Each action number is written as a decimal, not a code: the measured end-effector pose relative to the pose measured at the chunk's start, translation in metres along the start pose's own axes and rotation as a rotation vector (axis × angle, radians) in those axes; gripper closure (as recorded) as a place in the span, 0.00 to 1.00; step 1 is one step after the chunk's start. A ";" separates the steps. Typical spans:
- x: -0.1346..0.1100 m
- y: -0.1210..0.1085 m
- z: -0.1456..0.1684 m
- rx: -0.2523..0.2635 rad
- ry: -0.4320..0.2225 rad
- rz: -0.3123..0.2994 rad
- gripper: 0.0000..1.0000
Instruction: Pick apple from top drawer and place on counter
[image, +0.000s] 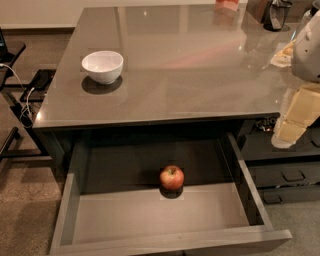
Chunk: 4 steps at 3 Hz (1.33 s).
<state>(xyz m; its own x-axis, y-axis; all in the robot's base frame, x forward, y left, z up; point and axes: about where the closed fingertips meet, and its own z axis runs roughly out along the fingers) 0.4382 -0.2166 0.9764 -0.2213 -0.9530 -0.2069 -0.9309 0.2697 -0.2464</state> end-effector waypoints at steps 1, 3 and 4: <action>0.000 0.000 0.000 0.000 0.000 0.000 0.00; -0.001 0.016 0.030 -0.028 -0.102 -0.036 0.00; 0.004 0.035 0.074 -0.061 -0.177 -0.040 0.00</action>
Offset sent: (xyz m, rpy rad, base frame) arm -0.0017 0.0029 -0.0162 0.0488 0.0054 0.0345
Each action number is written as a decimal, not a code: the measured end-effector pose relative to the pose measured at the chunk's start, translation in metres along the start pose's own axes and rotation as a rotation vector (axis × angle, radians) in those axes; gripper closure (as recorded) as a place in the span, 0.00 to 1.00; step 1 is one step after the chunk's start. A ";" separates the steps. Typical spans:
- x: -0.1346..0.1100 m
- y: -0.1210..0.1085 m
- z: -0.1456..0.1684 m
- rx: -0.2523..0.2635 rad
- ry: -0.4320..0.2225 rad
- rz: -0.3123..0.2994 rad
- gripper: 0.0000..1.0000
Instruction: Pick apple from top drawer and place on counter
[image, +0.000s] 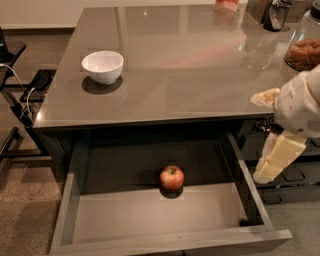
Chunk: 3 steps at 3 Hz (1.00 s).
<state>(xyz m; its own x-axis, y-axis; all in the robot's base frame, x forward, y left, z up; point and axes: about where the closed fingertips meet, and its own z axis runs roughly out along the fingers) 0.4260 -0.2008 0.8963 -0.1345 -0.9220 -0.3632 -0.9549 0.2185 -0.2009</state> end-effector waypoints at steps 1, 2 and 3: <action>0.026 0.009 0.058 -0.012 -0.031 0.029 0.00; 0.026 0.009 0.058 -0.012 -0.031 0.029 0.00; 0.020 0.010 0.071 -0.013 -0.095 0.002 0.00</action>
Offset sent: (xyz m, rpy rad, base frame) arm 0.0009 -0.0031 -0.0543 0.0349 0.0180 -0.0095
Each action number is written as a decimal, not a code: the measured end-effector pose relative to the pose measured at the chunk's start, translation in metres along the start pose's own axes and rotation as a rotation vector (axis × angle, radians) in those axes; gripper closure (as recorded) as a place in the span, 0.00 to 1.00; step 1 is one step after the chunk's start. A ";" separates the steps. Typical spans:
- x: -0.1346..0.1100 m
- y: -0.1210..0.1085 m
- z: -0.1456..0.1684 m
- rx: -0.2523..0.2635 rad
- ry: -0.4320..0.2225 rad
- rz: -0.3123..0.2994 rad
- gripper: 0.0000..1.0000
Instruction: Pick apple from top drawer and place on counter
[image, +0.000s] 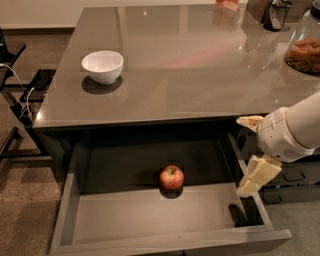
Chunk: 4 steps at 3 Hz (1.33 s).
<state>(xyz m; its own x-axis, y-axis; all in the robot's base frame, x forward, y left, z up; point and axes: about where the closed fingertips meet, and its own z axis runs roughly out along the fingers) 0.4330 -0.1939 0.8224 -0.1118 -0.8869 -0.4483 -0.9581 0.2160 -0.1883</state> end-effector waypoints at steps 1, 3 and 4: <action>-0.006 -0.004 0.038 0.008 -0.189 -0.020 0.00; -0.016 -0.002 0.112 0.022 -0.404 -0.036 0.00; -0.016 -0.002 0.112 0.022 -0.404 -0.036 0.00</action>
Offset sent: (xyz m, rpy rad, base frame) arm 0.0432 0.0554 -0.0903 0.5307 -0.1847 0.1105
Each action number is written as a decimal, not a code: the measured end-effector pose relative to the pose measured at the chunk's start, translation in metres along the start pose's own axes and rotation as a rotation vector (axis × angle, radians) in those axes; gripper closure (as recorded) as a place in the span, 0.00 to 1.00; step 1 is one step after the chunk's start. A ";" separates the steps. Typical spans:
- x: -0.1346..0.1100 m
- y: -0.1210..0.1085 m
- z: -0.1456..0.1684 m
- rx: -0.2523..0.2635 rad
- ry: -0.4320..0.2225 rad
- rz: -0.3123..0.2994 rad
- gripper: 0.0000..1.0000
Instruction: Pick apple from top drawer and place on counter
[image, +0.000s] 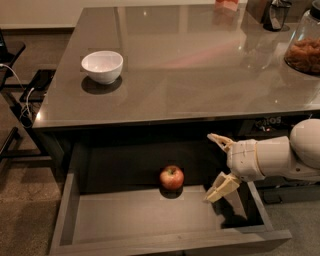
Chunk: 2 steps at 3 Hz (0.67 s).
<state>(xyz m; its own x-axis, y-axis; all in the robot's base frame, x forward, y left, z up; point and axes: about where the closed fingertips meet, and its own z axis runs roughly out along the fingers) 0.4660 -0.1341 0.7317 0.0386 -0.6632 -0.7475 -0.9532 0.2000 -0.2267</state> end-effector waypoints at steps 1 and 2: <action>0.000 0.004 0.020 -0.024 -0.028 0.009 0.00; 0.008 0.009 0.054 -0.055 -0.053 0.047 0.00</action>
Offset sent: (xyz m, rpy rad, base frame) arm 0.0161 0.0556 -0.0751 0.1039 0.1109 0.0219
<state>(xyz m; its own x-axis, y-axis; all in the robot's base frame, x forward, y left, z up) 0.4738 -0.0990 0.6902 0.0084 -0.6145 -0.7889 -0.9694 0.1885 -0.1571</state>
